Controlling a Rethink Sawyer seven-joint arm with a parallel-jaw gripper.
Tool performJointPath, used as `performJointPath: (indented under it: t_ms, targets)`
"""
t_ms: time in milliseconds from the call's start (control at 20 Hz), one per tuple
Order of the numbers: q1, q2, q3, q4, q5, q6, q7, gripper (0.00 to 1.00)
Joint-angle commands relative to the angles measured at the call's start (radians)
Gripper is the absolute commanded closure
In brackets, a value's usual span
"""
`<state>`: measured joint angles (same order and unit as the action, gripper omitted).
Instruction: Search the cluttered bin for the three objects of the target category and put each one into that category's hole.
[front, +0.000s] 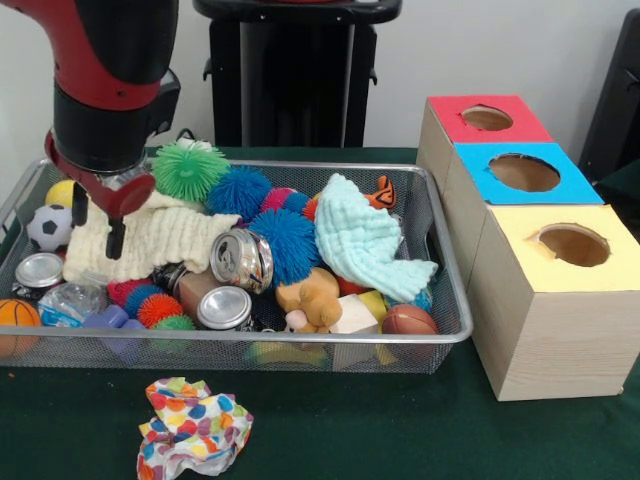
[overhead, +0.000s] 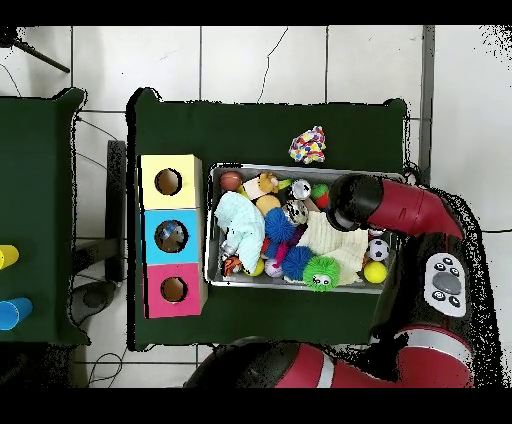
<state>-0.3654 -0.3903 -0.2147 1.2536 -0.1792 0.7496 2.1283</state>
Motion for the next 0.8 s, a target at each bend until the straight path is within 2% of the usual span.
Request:
performJointPath:
  t_ms: [50,400,800]
  targets:
    - [0.002,0.06,0.1,0.062,-0.025,-0.035,-0.01,0.0]
    - [-0.045,0.144,0.131,0.031,-0.06,-0.153,-0.051,0.0]
    - [-0.048,0.208,0.11,-0.022,-0.077,-0.187,-0.057,0.0]
